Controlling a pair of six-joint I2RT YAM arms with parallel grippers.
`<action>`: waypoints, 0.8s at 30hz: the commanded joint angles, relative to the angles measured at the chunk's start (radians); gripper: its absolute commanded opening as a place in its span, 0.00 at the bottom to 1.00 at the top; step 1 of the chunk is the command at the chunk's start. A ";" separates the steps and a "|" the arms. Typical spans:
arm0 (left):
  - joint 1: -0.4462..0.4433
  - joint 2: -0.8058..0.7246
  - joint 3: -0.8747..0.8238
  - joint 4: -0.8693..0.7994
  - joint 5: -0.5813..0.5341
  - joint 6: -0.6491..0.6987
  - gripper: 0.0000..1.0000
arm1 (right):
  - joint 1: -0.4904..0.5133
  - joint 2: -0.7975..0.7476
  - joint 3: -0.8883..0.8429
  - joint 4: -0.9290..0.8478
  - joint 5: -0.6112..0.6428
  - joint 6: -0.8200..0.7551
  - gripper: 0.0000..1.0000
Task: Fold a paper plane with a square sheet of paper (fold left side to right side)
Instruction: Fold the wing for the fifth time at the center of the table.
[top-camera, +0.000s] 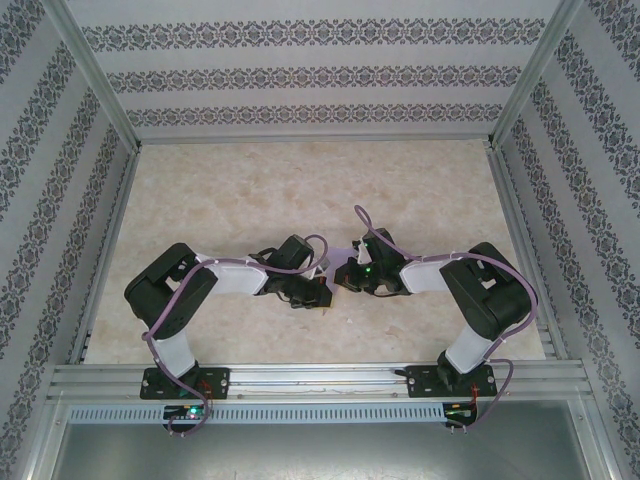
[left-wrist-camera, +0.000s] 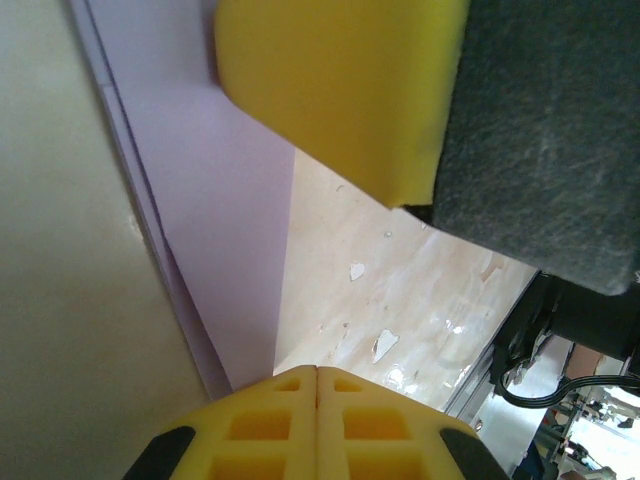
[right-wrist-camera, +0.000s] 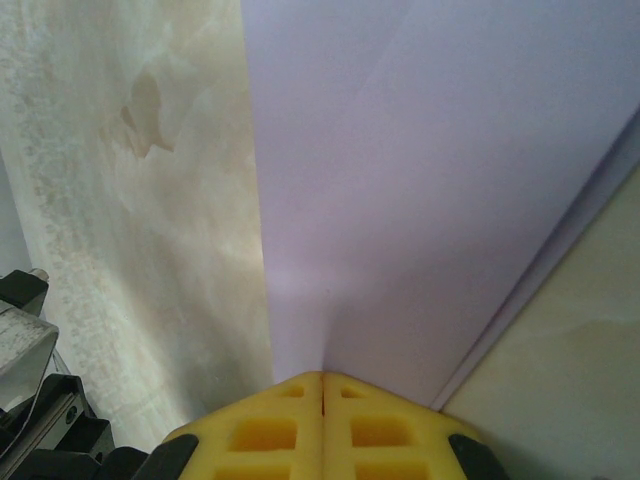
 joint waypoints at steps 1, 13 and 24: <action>-0.012 0.020 -0.006 0.011 0.014 0.020 0.05 | 0.017 0.121 -0.025 -0.088 0.125 -0.032 0.00; -0.012 0.017 -0.032 -0.005 0.017 0.032 0.05 | 0.017 0.128 -0.018 -0.099 0.126 -0.035 0.00; -0.014 -0.002 -0.075 -0.032 0.035 0.055 0.05 | 0.015 0.134 -0.017 -0.106 0.126 -0.039 0.00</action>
